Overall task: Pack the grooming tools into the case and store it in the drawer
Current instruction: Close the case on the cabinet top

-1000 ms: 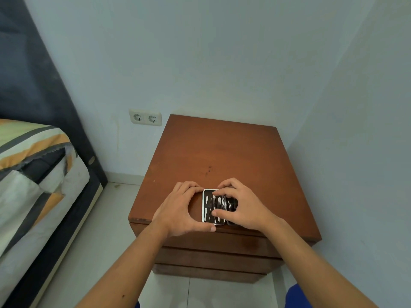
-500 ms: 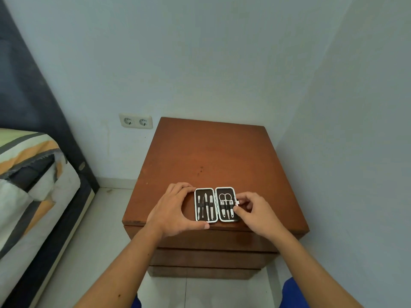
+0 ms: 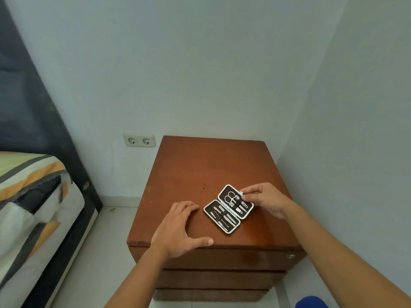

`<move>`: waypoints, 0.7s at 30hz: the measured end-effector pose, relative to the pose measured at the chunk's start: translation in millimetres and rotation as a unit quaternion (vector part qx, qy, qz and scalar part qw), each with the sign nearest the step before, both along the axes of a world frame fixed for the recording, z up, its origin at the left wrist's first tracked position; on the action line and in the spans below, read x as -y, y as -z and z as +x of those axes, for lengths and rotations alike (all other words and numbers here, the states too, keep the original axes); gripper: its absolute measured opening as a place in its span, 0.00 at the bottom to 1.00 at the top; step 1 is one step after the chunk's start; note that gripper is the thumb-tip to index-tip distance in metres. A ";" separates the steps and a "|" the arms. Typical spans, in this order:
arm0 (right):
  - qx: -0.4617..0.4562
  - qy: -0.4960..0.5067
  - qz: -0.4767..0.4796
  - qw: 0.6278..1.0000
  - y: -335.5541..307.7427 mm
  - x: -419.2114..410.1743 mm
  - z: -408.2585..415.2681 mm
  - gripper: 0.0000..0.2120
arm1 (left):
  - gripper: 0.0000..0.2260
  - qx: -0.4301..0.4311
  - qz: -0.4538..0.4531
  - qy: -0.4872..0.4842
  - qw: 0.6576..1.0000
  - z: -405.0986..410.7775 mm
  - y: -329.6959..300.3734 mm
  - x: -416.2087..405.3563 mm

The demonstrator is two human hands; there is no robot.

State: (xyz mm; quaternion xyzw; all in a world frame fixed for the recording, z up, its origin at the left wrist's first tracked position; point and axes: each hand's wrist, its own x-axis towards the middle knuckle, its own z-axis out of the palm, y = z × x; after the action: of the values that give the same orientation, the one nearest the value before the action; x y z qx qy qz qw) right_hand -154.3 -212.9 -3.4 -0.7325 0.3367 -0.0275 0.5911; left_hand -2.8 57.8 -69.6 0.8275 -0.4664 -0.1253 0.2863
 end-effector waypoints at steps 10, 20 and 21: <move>-0.049 -0.213 -0.295 0.930 -8.6 -21.7 19.2 0.14 | 0.54 -0.001 -0.015 -0.005 1.000 2.8 -3.2 1.5; 0.032 -0.167 -0.318 0.933 41.4 -42.2 -11.1 0.26 | 0.46 -0.029 -0.041 -0.014 0.999 5.3 -0.2 2.2; 0.041 -0.167 -0.314 0.934 44.2 -46.4 -11.5 0.26 | 0.43 -0.047 -0.056 -0.021 0.997 5.2 -0.1 2.2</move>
State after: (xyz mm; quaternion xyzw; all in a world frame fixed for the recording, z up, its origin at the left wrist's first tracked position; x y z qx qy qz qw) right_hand -165.8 -166.5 -47.6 -0.9247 0.1588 -0.0627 0.3402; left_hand 2.4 55.6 -69.5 0.8130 -0.4410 -0.1322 0.3565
